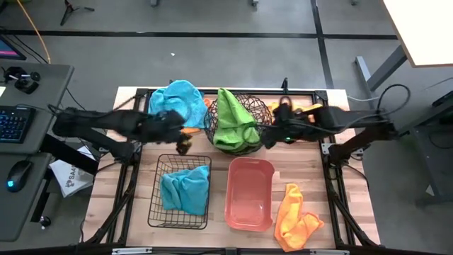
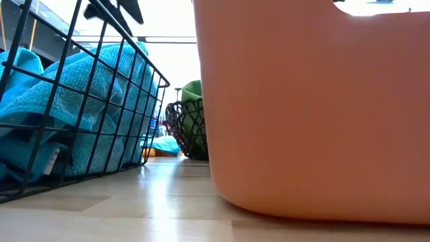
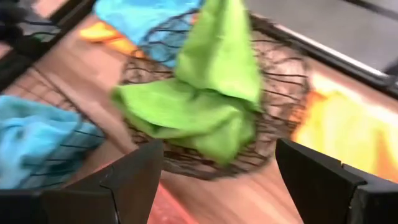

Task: Sort microfiber towel by color & place in baskets
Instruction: Put the blue microfiber towel into the black wire basket

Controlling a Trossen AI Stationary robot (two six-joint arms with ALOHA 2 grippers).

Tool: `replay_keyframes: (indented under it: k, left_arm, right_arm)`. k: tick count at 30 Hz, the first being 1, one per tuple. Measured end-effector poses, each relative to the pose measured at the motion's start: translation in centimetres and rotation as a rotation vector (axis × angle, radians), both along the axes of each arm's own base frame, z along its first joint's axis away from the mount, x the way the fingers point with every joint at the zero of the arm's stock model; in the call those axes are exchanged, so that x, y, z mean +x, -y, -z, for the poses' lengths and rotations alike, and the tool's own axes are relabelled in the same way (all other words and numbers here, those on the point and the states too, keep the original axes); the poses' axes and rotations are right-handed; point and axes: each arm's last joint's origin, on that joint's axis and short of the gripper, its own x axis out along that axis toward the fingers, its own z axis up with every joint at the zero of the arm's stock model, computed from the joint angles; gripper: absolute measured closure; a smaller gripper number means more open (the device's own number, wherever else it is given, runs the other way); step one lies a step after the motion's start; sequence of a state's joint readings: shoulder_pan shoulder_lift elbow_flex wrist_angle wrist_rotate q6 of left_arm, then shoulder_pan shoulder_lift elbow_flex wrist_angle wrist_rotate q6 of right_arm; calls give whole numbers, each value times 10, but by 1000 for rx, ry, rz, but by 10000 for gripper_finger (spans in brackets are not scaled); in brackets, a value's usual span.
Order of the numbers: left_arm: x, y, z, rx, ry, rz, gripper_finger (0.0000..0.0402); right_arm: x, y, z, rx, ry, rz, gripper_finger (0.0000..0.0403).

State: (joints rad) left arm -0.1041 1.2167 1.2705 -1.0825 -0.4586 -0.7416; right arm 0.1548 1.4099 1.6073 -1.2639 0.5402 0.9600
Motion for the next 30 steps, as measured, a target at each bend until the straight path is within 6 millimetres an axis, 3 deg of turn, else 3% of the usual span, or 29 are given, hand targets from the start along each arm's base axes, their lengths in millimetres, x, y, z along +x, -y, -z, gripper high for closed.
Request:
replay_keyframes:
  k: [3,6,12,16,21,24,30]
  left_arm:
    - [15,-33,17,2,-147,-24,170]
    - [15,-75,28,5,-254,-118,170]
    - [-12,-166,47,-153,-322,-377,170]
    - [-32,-208,66,-264,-351,-494,170]
    - [-33,-232,87,-297,-416,-428,170]
    - [-28,-235,97,-307,-481,-289,170]
    - [-25,-240,109,-390,-452,-287,170]
  right_arm:
    - [-19,5,-6,-21,-29,40,96]
    - [-32,11,-9,-58,-75,54,96]
    - [-38,25,-8,-135,-210,-16,96]
    - [-34,36,-9,-184,-242,-65,96]
    - [-31,50,-10,-207,-263,-104,96]
    - [-32,56,-10,-185,-275,-105,96]
    - [-31,63,-10,-169,-243,-50,96]
